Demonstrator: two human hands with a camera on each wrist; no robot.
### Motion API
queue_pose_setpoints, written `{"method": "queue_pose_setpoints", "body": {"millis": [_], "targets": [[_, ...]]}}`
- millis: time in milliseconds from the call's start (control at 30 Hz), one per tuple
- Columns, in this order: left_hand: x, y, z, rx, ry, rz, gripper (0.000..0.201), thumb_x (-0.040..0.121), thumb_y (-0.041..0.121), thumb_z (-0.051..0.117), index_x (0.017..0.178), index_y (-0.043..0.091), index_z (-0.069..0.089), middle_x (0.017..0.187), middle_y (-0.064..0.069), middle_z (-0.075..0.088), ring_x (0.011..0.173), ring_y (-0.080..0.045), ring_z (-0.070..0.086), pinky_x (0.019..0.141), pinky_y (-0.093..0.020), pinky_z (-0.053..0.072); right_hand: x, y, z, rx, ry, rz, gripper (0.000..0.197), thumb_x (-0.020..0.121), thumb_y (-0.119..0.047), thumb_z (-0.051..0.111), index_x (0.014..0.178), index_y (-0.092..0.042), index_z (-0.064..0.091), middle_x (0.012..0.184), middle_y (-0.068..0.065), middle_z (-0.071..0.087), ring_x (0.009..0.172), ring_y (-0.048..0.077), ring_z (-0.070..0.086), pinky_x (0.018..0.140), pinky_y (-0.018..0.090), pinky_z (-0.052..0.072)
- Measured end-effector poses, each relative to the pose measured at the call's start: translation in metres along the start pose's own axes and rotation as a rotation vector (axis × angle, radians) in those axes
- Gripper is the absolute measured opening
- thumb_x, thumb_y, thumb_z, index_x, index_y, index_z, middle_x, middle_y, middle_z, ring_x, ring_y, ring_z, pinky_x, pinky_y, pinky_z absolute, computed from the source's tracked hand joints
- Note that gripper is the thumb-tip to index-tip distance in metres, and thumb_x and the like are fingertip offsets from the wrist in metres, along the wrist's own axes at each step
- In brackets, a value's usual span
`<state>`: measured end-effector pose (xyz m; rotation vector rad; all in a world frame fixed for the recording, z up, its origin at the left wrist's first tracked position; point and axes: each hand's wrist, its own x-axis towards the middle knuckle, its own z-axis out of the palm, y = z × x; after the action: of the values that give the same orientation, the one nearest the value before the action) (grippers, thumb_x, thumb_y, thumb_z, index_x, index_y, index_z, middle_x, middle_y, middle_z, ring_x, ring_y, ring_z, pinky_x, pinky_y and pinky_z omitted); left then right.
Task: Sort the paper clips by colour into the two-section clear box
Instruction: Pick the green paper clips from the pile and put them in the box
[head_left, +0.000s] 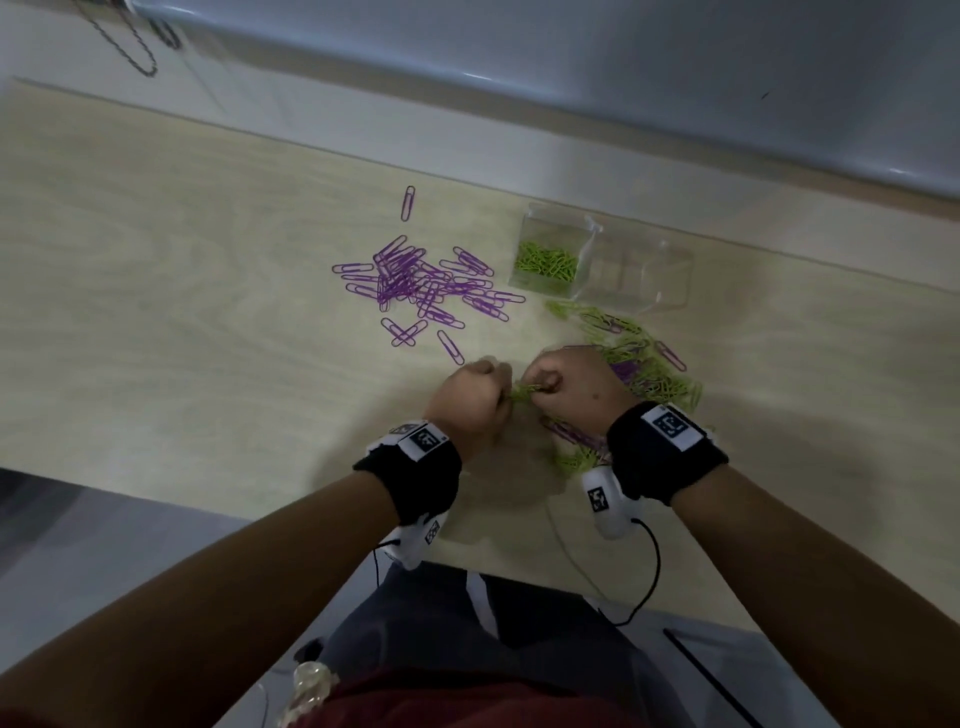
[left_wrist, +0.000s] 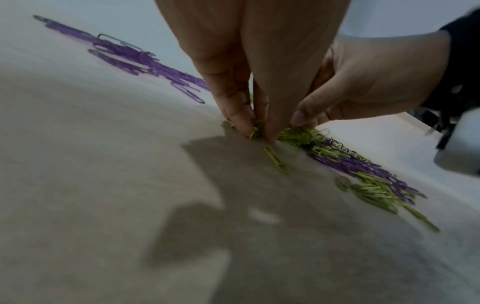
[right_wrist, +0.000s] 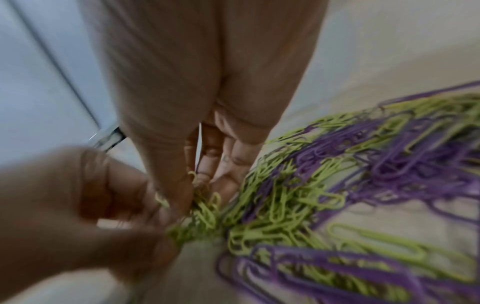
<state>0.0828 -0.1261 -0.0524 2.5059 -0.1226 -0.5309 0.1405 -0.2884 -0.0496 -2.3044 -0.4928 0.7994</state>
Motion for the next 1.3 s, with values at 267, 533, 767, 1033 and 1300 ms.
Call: {"method": "queue_pose_setpoints", "body": {"millis": [267, 533, 767, 1033, 1300], "targets": [[0.011, -0.006, -0.021, 0.086, -0.169, 0.127, 0.012, 0.083, 0.016, 0.055, 0.077, 0.006, 0.058, 0.083, -0.013, 0.063, 0.078, -0.03, 0.058, 0.069, -0.034, 0.046, -0.009, -0.016, -0.061, 0.891, 0.16, 0.139, 0.033, 0.058, -0.008, 0.084, 0.086, 0.001, 0.069, 0.069, 0.007, 0.07, 0.059, 0.017, 0.063, 0.06, 0.024, 0.053], [0.034, 0.008, -0.08, -0.419, 0.111, 0.112, 0.006, 0.079, 0.009, 0.069, 0.075, 0.008, 0.065, 0.069, -0.003, 0.063, 0.064, -0.011, 0.055, 0.061, -0.018, 0.045, 0.041, -0.048, -0.115, 1.102, 0.388, -0.059, 0.016, 0.068, 0.008, 0.075, 0.077, -0.003, 0.068, 0.071, 0.009, 0.067, 0.065, 0.021, 0.064, 0.07, 0.033, 0.057], [0.107, 0.034, -0.099, -0.517, 0.442, 0.081, 0.006, 0.08, 0.014, 0.067, 0.082, 0.009, 0.066, 0.077, -0.006, 0.067, 0.072, -0.02, 0.062, 0.072, -0.036, 0.054, 0.066, -0.019, -0.086, 0.239, 0.447, 0.031, 0.023, 0.075, 0.001, 0.071, 0.097, -0.006, 0.072, 0.095, 0.007, 0.072, 0.082, 0.01, 0.062, 0.074, 0.004, 0.047], [0.098, 0.027, -0.056, -0.013, 0.358, 0.325, 0.009, 0.083, 0.011, 0.061, 0.088, 0.005, 0.066, 0.093, -0.012, 0.06, 0.081, -0.025, 0.056, 0.068, -0.029, 0.046, 0.001, 0.017, -0.064, -0.072, 0.369, -0.058, 0.012, 0.081, 0.0, 0.063, 0.084, -0.009, 0.071, 0.086, 0.004, 0.067, 0.073, 0.013, 0.058, 0.072, 0.025, 0.051], [0.068, 0.023, 0.005, -0.026, -0.013, 0.035, 0.015, 0.068, 0.004, 0.064, 0.082, 0.006, 0.057, 0.089, -0.015, 0.053, 0.079, -0.034, 0.055, 0.068, -0.038, 0.047, 0.003, 0.028, -0.036, -0.354, 0.182, 0.036, 0.028, 0.085, -0.002, 0.055, 0.11, -0.012, 0.064, 0.113, 0.005, 0.056, 0.103, 0.027, 0.05, 0.083, 0.04, 0.048]]}}
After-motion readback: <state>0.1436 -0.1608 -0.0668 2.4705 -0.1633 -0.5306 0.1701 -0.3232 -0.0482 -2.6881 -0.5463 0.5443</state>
